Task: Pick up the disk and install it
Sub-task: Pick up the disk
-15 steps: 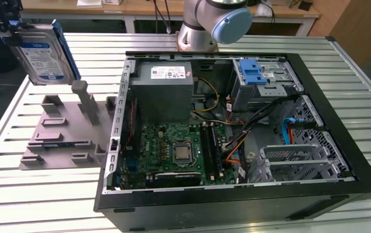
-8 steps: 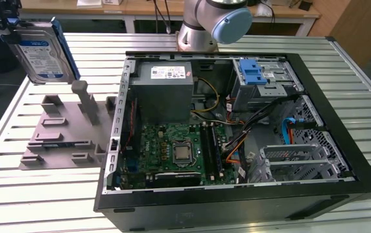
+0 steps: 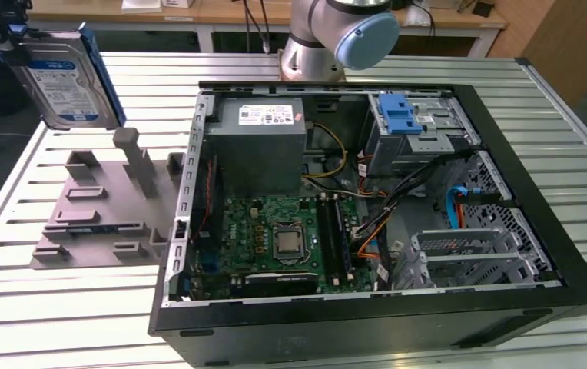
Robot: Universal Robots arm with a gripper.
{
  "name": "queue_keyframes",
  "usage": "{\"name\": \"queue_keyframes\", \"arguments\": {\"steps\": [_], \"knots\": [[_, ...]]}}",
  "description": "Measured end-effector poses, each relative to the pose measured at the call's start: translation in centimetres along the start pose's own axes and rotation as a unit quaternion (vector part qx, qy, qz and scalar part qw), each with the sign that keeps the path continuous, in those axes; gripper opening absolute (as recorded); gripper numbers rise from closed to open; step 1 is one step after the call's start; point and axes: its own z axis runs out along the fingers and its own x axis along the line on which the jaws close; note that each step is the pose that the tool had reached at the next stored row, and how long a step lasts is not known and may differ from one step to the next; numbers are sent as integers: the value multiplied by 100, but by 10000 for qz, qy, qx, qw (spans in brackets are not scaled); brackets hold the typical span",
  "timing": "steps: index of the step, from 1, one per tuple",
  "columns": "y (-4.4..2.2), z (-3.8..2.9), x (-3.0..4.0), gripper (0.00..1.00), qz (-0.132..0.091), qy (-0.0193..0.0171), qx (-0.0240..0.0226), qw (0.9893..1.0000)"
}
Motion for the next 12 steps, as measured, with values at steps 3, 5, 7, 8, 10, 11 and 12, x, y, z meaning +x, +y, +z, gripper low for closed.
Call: {"name": "queue_keyframes", "arguments": {"steps": [3, 5, 7, 8, 10, 11, 12], "knots": [[0, -19, -1, 36, 0, 0, 0, 10000], [0, -32, -1, 36, 0, 0, 0, 10000], [0, -45, -1, 36, 0, 0, 0, 10000], [0, -51, -1, 36, 0, 0, 0, 10000], [1, -66, -1, 36, 0, 0, 0, 10000], [1, -72, -1, 36, 0, 0, 0, 10000], [1, -79, -1, 36, 0, 0, 0, 10000]]}}
